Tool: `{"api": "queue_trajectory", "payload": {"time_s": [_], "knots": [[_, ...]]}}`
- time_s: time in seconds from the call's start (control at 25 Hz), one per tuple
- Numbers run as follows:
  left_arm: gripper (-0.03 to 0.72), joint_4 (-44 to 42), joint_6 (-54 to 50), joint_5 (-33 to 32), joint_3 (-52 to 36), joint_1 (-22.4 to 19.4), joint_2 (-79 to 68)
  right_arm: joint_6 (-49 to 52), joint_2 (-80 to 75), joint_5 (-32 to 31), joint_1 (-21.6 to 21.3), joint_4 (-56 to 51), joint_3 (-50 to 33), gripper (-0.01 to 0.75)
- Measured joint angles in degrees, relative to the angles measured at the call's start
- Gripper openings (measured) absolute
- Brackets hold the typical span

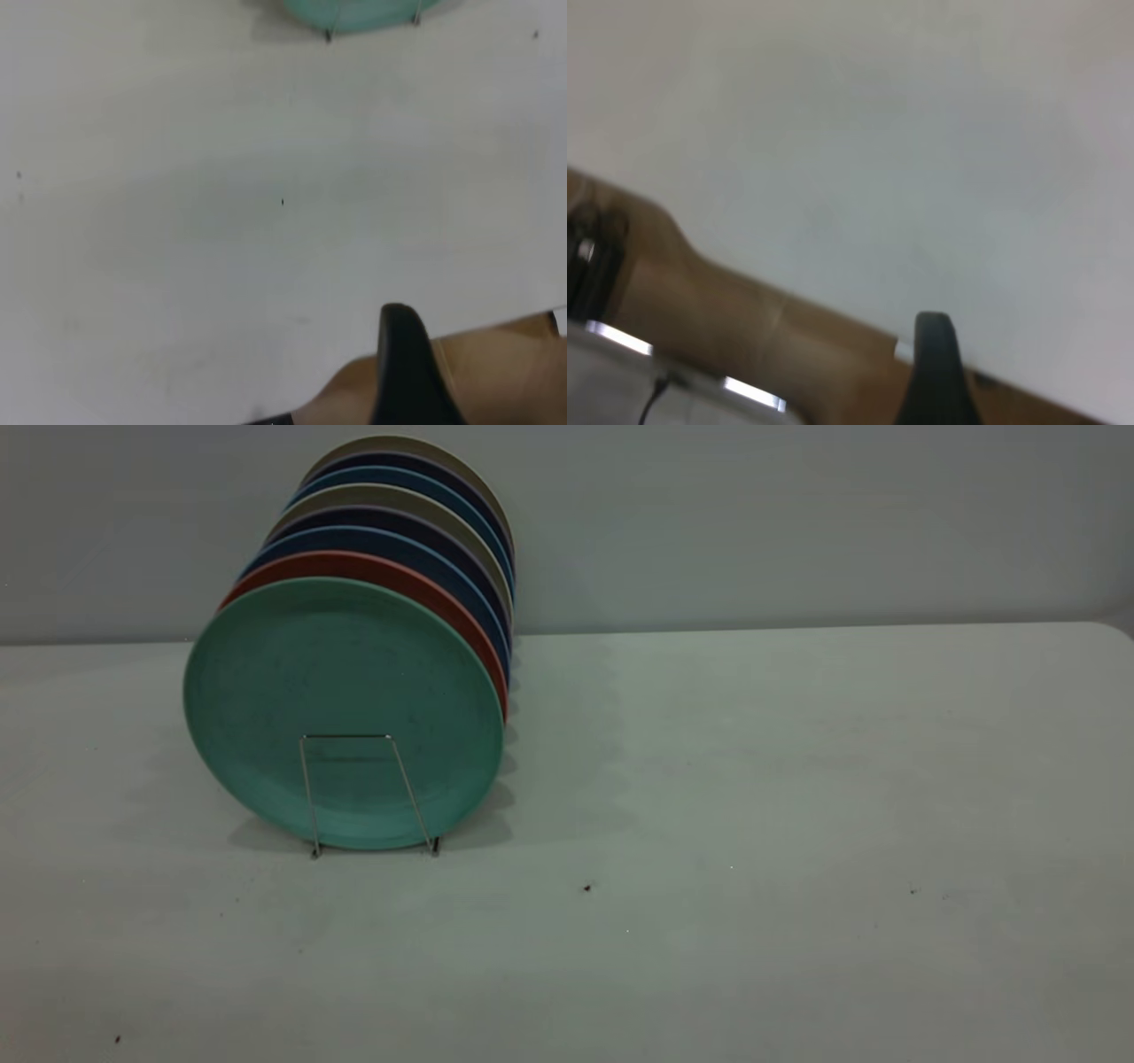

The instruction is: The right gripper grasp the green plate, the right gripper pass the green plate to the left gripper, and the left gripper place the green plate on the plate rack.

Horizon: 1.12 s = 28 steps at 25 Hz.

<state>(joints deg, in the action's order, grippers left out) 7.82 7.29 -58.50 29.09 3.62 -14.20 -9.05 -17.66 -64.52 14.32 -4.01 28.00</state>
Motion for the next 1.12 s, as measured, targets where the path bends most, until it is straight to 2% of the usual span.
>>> {"api": "queue_trajectory", "payload": {"time_s": [0.44,1.12], "knots": [[0.455,-0.1,0.3,-5.8,-1.2,0.0,7.8,-0.1,9.8,0.0,0.0,0.1,-0.9,0.579],[0.454,-1.6,0.3,-6.2,-1.2,0.0,12.7,-0.1,10.3,-0.1,0.0,0.1,-0.9,0.579]]}}
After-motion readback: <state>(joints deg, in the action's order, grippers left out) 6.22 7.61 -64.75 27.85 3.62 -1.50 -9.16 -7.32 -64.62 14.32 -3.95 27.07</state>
